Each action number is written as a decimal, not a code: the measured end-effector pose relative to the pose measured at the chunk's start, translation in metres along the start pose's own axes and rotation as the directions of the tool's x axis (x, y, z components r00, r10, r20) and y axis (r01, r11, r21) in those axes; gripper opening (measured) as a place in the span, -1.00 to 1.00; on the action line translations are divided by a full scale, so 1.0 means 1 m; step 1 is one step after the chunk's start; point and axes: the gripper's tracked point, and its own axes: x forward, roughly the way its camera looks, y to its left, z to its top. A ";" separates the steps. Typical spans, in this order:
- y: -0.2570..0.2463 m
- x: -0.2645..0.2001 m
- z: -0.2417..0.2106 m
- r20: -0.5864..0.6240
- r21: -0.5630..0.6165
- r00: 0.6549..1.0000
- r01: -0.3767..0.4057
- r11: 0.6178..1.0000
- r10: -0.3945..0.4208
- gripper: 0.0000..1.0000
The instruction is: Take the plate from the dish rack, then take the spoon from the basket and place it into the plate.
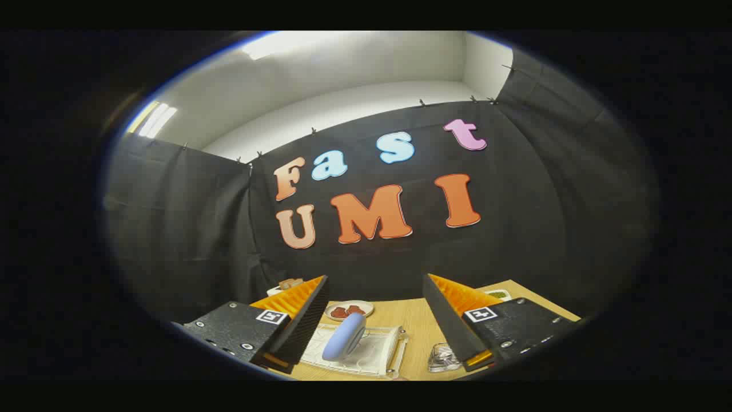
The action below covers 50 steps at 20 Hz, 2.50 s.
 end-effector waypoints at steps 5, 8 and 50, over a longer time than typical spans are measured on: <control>0.016 0.003 -0.001 -0.007 -0.022 0.999 -0.032 0.999 0.032 0.93; 0.022 0.005 -0.003 -0.002 -0.048 0.999 -0.041 0.998 0.041 0.92; 0.055 0.090 -0.230 -0.834 -0.077 0.552 -0.090 0.993 -0.015 0.41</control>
